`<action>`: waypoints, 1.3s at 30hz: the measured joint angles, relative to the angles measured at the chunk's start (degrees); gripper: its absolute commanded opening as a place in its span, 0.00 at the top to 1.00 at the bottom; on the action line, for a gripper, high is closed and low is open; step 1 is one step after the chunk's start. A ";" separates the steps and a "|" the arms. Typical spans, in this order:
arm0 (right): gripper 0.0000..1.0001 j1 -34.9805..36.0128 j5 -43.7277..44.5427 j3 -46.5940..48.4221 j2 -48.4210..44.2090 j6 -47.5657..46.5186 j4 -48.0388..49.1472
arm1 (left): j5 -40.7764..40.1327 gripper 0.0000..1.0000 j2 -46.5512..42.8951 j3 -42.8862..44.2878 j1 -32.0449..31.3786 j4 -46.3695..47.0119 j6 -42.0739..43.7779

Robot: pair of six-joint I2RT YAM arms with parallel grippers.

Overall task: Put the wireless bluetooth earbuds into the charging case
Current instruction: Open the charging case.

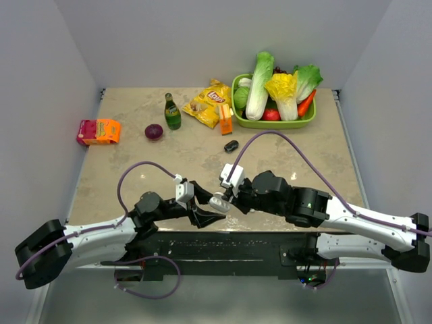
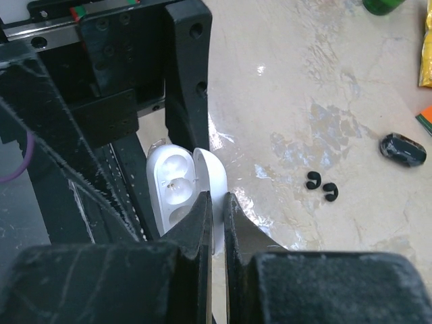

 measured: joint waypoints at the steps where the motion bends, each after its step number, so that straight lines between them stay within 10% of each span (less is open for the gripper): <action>1: 1.00 0.00 0.07 0.00 0.00 -0.02 -0.11 | -0.17 0.36 -0.07 0.00 0.00 -0.11 0.15; 21: 1.00 0.92 1.57 0.00 0.00 -0.07 -0.76 | -1.84 0.42 -2.19 0.07 0.00 -2.71 0.57; 39: 1.00 1.77 2.73 0.00 0.00 -0.96 -1.18 | -0.42 0.81 -1.57 0.37 0.00 -2.51 0.15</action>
